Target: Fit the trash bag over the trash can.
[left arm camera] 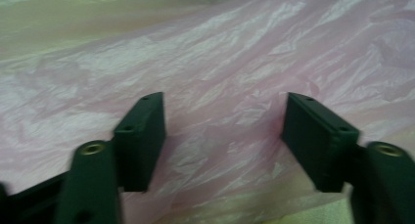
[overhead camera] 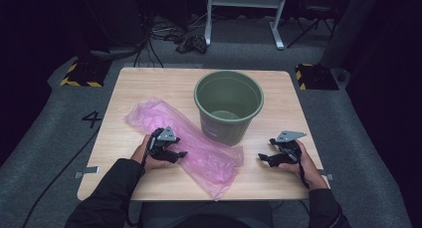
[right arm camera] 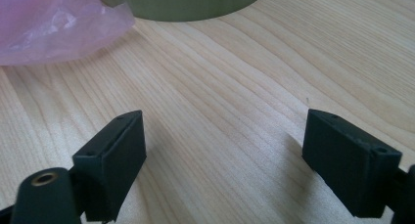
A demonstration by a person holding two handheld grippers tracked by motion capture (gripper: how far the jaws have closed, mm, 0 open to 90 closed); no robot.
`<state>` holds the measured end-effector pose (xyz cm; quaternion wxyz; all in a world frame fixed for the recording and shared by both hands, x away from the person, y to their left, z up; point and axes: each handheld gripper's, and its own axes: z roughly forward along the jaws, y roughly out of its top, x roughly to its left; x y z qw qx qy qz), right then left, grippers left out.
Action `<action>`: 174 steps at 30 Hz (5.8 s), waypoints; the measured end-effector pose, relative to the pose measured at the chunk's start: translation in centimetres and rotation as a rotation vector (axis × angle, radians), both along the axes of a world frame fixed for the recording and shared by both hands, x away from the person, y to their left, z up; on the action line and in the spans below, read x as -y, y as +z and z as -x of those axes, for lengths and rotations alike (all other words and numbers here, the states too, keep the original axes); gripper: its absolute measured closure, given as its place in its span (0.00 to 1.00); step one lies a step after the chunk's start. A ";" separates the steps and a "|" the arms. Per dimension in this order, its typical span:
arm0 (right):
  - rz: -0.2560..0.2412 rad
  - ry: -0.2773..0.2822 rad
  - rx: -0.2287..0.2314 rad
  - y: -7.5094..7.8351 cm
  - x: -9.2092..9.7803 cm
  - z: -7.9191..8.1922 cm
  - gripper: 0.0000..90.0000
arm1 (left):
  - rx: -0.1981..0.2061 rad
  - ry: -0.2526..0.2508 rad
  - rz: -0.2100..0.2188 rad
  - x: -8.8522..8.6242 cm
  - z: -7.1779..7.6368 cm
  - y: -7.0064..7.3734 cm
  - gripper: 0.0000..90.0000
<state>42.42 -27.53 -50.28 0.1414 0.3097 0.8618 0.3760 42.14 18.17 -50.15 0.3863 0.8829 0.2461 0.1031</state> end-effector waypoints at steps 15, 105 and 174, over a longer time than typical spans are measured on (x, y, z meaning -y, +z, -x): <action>0.000 0.000 0.000 0.0 0.0 0.0 0.18 | 0.033 0.057 -0.019 -0.6 0.5 0.2 0.94; 0.002 0.020 -0.002 0.0 -0.2 -0.6 0.16 | 0.508 0.228 0.386 -7.4 8.2 12.8 1.00; -0.215 -0.050 0.361 20.3 -1.1 -0.1 0.29 | 0.684 0.356 0.128 2.0 -0.7 21.1 1.00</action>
